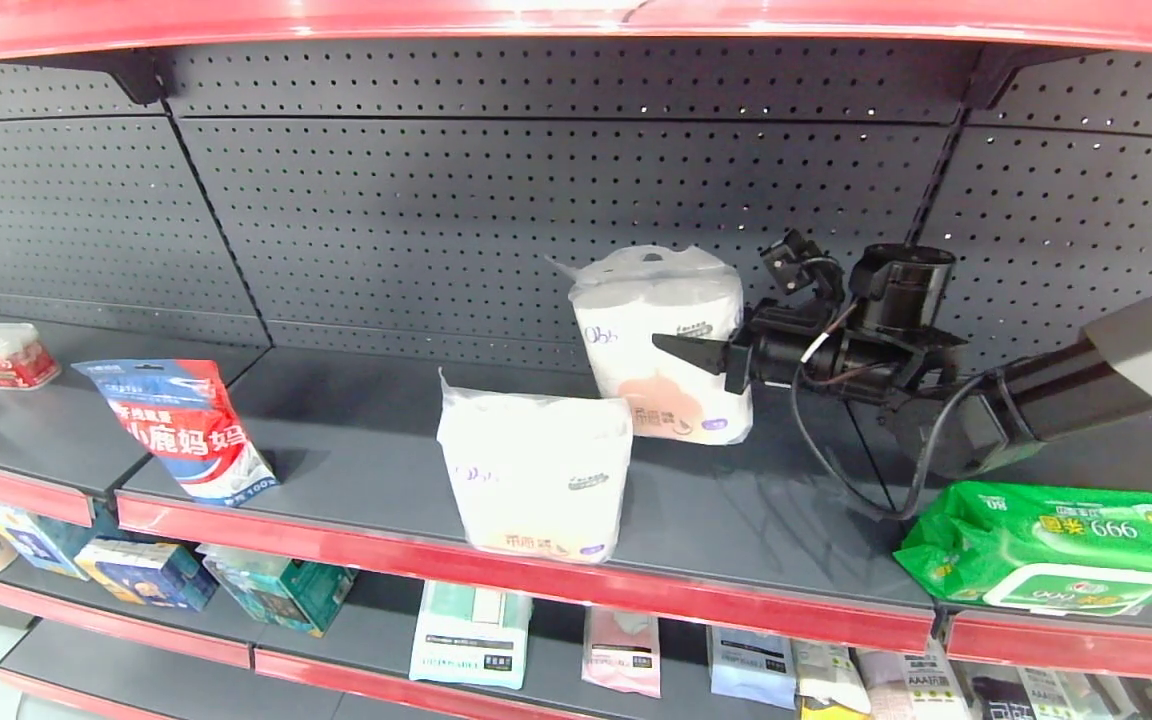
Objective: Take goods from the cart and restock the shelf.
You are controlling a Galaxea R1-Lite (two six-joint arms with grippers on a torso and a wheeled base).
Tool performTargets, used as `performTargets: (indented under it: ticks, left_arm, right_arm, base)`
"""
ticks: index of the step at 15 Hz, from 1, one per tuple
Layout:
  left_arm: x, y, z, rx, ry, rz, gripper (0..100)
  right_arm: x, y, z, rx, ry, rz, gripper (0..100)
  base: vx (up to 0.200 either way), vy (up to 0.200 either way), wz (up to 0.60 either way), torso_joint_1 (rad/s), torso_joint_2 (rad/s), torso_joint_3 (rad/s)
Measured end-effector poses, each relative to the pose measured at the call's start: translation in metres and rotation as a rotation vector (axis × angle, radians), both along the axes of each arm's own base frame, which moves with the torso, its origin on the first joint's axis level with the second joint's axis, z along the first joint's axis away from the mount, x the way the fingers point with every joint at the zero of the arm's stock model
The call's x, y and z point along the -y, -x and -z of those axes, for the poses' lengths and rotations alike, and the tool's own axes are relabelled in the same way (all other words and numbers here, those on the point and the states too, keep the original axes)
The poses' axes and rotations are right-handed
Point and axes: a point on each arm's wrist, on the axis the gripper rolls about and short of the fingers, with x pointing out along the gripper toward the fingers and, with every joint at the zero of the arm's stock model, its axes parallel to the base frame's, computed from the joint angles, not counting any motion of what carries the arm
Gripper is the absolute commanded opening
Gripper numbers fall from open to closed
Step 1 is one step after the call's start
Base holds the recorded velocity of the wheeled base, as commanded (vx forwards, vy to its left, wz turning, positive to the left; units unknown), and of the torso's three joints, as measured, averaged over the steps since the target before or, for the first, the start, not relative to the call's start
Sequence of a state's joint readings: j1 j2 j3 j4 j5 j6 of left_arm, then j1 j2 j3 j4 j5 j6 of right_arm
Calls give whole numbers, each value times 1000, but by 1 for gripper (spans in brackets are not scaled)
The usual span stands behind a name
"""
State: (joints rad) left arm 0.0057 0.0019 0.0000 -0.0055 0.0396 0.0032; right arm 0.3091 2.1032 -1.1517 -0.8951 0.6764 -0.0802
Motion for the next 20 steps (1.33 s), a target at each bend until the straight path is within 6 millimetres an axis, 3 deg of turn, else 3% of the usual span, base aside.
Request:
performTargets:
  ticks: [7, 13, 15, 20]
  left_arm:
    - [0, 0, 0, 0, 0, 0, 100]
    - [0, 0, 0, 0, 0, 0, 100]
    - [0, 0, 0, 0, 0, 0, 100]
    - [0, 0, 0, 0, 0, 0, 100]
  right_arm:
    - [-9, -17, 13, -39, -22, -29, 0]
    - [-43, -25, 16, -69, -73, -96, 0]
    - [-54, -26, 24, -82, -69, -131, 0]
    - [-60, -31, 45, -124, -55, -150, 0]
  base:
    - [0, 0, 0, 0, 0, 0]
    - [0, 0, 0, 0, 0, 0]
    - [0, 0, 0, 0, 0, 0]
    - [0, 0, 0, 0, 0, 0]
